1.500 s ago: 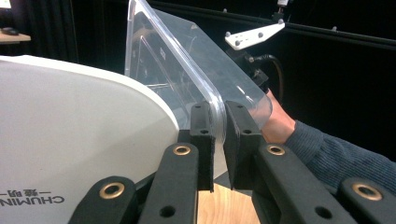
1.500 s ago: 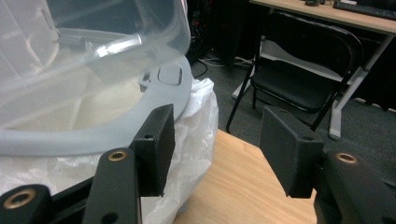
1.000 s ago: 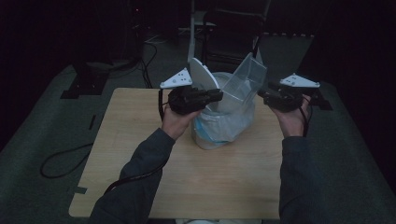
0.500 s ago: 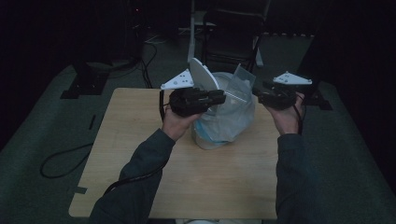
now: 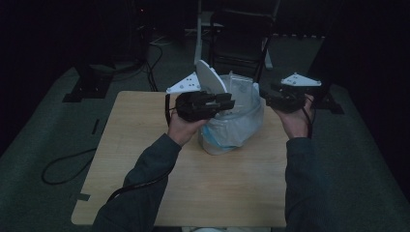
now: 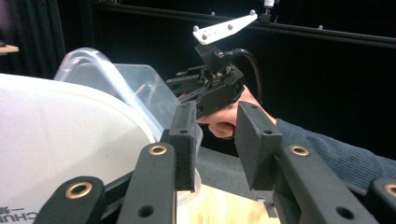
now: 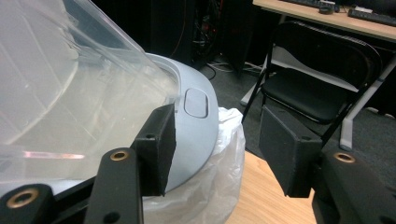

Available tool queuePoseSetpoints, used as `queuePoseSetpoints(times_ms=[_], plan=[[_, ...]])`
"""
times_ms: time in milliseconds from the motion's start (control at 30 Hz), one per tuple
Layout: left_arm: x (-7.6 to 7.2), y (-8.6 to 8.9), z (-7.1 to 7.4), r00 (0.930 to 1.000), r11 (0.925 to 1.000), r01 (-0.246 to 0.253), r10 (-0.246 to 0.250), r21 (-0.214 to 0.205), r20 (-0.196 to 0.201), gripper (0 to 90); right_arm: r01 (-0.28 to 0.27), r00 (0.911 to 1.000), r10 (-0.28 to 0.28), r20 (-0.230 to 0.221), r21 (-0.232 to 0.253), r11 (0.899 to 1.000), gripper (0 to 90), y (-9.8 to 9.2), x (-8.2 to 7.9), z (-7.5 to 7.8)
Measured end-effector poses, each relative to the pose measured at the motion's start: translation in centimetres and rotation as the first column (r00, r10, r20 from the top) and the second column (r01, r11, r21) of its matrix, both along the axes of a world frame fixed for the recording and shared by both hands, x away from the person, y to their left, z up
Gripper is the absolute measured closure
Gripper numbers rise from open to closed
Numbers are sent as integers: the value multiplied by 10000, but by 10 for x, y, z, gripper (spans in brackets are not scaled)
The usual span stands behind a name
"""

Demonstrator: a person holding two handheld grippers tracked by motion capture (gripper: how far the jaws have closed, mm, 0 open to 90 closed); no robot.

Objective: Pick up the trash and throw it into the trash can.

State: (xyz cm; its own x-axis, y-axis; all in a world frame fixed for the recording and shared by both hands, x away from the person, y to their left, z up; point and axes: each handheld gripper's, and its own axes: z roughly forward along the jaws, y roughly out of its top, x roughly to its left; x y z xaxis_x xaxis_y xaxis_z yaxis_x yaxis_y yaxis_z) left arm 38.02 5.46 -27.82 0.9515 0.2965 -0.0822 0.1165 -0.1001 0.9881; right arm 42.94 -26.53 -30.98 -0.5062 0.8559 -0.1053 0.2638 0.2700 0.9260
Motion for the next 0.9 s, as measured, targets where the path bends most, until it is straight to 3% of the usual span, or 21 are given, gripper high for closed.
queuePoseSetpoints(times_ms=[167, 400, 567, 800, 900], plan=[[1, 4, -1, 10000, 10000, -1, 1, -75, -17, 680, -1, 10000, 1, -48, 31, 10000, 456, -1, 0, -1], [1, 4, -6, 9999, 9999, 5, -3, 120, -140, 681, -289, 9995, 289, -89, -82, 9995, 456, 12, 3, -3], [1, -6, -10, 9990, 9987, 350, -340, 379, -288, 681, -618, 9980, 617, -104, -135, 9980, 456, 24, 5, -4], [2, -25, -17, 9941, 9913, 975, -929, 883, -551, 677, -1139, 9935, 1139, 0, -42, 9935, 456, 28, 3, -4], [1, -27, -20, 9947, 9913, 951, -912, 906, -465, 677, -1298, 9915, 1299, 42, -139, 9914, 457, 28, 1, -4]])
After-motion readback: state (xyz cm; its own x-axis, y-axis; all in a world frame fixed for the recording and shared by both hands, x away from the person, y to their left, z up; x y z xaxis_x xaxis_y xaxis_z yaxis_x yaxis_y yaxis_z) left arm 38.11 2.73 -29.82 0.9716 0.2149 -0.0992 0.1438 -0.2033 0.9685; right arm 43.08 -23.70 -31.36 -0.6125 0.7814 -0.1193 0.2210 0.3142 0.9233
